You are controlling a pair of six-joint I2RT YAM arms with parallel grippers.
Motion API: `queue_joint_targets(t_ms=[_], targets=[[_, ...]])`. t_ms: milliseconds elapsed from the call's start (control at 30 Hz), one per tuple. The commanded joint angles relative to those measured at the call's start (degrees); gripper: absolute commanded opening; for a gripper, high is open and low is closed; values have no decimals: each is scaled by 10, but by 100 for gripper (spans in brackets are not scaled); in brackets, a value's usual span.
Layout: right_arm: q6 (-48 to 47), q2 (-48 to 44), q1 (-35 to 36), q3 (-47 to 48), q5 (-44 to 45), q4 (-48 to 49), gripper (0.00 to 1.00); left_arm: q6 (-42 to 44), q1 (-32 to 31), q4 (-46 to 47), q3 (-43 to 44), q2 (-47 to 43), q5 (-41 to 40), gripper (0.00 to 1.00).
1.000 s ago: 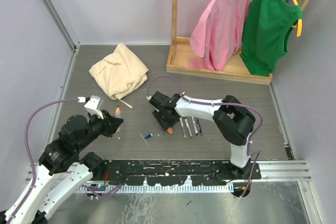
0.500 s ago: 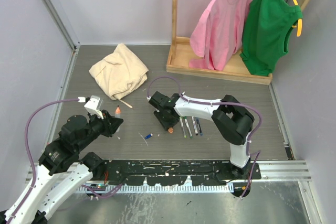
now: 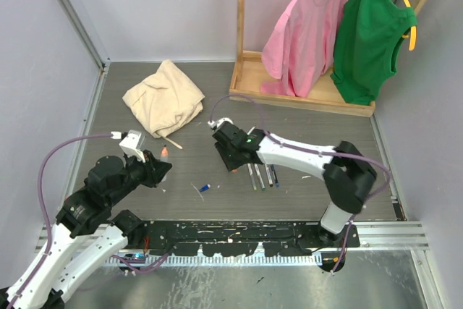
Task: Insert the pens into the pen caps
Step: Pick up the pen cap from the center of the board, then insert the pen cap onto the pen.
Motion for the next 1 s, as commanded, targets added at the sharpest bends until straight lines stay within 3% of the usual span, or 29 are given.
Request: queue_joint_targets(t_ms=[0,167,267,433,567,767,967], targets=[[40,-130,-1,-39,88,110,0,4,-1,61,19,21,21,0],[109,-271,-10,-150,142,257,0,4,-1,116,23,62,41,0],[144,-335,-37,-205,121,338,0,4,-1,147,31,97,61,0],[216,-399,-85,-268,62,421,0,-7,-1,180,52,158,93,0],[303,-431,-88,-305,65,481,0,-7,-14,199,65,185,92,0],[347,-444,-81,-302,73,503,0,5,-125,234,68,209,-10,0],[320,-465,11,-300,211,537,0,3,-225,308,48,243,-77,0]])
